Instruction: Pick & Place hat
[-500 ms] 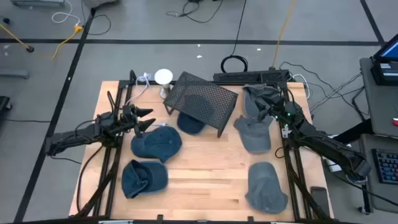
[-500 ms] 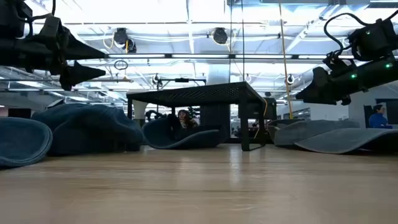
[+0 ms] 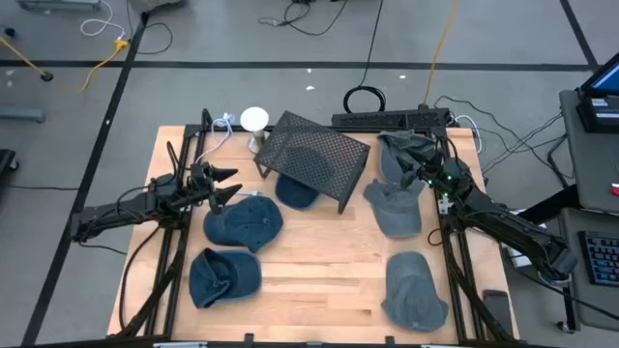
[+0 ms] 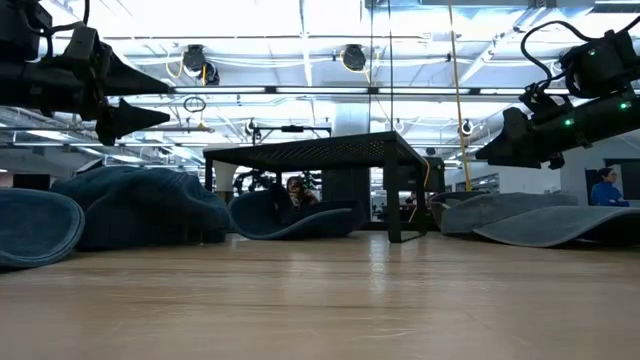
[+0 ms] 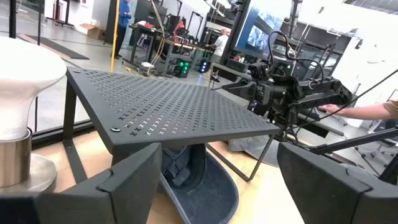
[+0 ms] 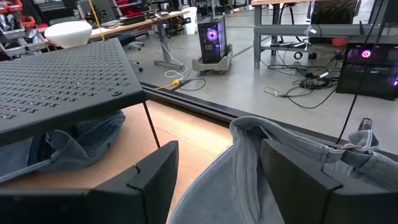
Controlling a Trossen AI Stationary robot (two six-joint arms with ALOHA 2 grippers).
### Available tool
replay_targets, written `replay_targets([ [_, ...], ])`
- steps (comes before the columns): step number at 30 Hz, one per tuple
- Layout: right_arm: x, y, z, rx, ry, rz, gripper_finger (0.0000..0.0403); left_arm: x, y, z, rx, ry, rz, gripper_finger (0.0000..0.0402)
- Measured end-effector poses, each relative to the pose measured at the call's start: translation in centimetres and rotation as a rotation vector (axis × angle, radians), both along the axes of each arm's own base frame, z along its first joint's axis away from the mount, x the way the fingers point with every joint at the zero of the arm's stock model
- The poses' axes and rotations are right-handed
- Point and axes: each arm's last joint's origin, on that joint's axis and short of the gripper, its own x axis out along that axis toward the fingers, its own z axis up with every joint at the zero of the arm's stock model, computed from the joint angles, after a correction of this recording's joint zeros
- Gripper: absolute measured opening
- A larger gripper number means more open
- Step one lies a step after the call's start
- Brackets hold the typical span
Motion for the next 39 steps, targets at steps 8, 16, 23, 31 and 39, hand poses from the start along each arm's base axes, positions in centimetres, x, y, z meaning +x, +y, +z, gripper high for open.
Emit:
replay_targets([
  [8,0.00,0.00,0.00,0.000,0.000,0.000,0.0222,0.00,0.00,0.00,0.000,0.000,0.000,0.0303],
  [16,0.00,0.00,0.00,0.000,0.000,0.000,0.0222,0.00,0.00,0.00,0.000,0.000,0.000,0.0309],
  [23,0.00,0.00,0.00,0.000,0.000,0.000,0.0222,0.00,0.00,0.00,0.000,0.000,0.000,0.0325],
  [31,0.00,0.00,0.00,0.000,0.000,0.000,0.0222,0.00,0.00,0.00,0.000,0.000,0.000,0.0327],
  [39,0.00,0.00,0.00,0.000,0.000,0.000,0.0222,0.00,0.00,0.00,0.000,0.000,0.000,0.0310],
])
